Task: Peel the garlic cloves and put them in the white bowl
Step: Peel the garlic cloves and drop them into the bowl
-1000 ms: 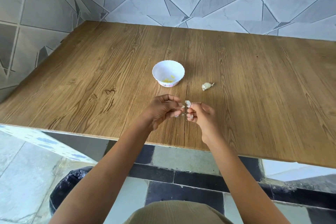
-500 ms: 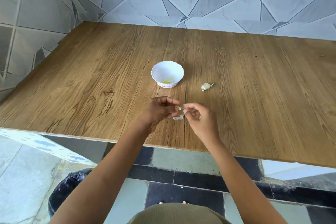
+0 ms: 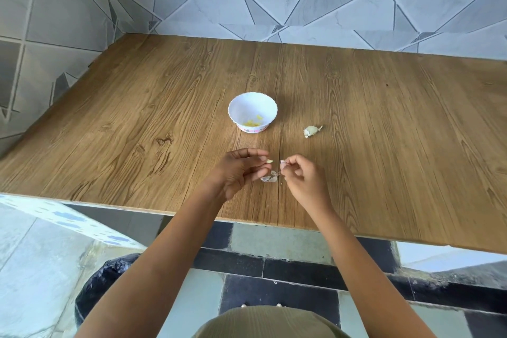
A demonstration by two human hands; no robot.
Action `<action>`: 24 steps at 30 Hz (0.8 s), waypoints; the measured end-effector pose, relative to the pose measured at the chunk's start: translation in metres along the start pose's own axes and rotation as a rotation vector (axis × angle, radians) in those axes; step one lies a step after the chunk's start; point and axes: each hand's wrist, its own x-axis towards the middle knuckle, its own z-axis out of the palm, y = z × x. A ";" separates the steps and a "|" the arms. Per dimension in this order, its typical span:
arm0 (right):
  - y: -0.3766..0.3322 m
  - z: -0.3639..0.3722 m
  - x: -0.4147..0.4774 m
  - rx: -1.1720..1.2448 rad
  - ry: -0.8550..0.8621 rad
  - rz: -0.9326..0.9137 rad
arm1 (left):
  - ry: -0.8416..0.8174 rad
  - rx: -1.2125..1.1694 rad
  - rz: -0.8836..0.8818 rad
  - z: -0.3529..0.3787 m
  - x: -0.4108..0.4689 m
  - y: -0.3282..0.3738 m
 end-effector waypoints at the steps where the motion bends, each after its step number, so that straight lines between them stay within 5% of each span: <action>1: 0.003 0.000 0.000 -0.093 0.021 -0.037 | 0.000 0.016 0.009 0.000 0.000 0.000; 5: 0.003 -0.003 -0.002 -0.258 0.116 -0.165 | 0.033 0.187 0.086 0.001 -0.002 -0.002; 11: -0.011 -0.005 0.001 0.129 -0.003 -0.078 | 0.079 0.481 0.269 0.005 -0.011 -0.004; 16: -0.012 -0.005 0.004 0.222 -0.089 -0.061 | 0.149 0.658 0.336 0.005 -0.010 -0.005; 24: -0.010 -0.001 0.006 0.180 -0.107 -0.030 | 0.140 0.654 0.324 0.006 -0.011 -0.003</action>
